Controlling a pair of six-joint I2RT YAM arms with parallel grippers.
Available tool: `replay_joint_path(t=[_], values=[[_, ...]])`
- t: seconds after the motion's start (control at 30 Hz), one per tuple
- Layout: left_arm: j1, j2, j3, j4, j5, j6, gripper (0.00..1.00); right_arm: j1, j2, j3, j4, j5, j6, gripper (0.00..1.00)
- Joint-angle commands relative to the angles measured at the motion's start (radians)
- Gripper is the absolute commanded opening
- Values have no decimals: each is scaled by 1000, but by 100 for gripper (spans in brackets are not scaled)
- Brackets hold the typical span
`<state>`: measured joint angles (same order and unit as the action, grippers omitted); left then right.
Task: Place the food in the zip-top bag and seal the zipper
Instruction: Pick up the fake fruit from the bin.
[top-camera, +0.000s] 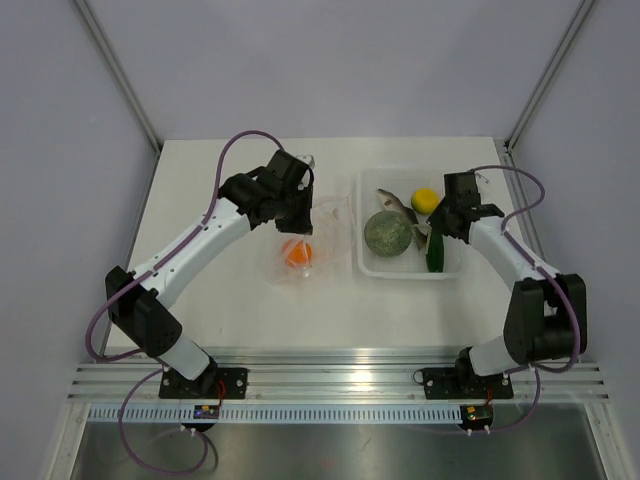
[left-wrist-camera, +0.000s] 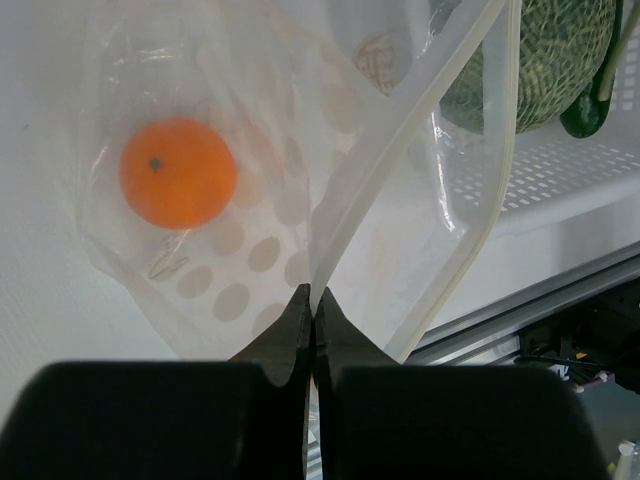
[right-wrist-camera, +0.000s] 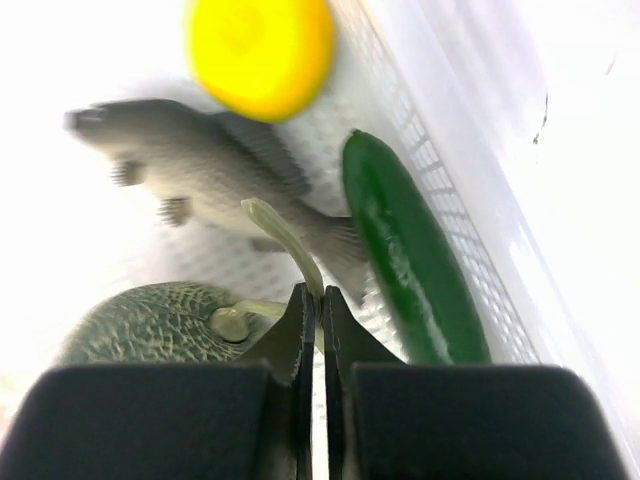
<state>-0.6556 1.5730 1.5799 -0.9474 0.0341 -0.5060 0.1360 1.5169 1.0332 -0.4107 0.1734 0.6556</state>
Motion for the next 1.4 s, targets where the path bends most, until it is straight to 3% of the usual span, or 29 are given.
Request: replay_joint_path(t=[0.0, 0.3, 0.83, 1.37], values=[[2, -18, -4, 42, 26, -5, 0, -3, -148, 25, -42, 9, -17, 0], [2, 15, 14, 42, 33, -9, 0, -3, -360, 65, -135, -22, -54, 0], [1, 1, 3, 65, 55, -16, 0, -3, -472, 97, -247, 6, -67, 0], [1, -8, -15, 81, 70, -19, 0, -1, -544, 257, -338, -43, -80, 0]])
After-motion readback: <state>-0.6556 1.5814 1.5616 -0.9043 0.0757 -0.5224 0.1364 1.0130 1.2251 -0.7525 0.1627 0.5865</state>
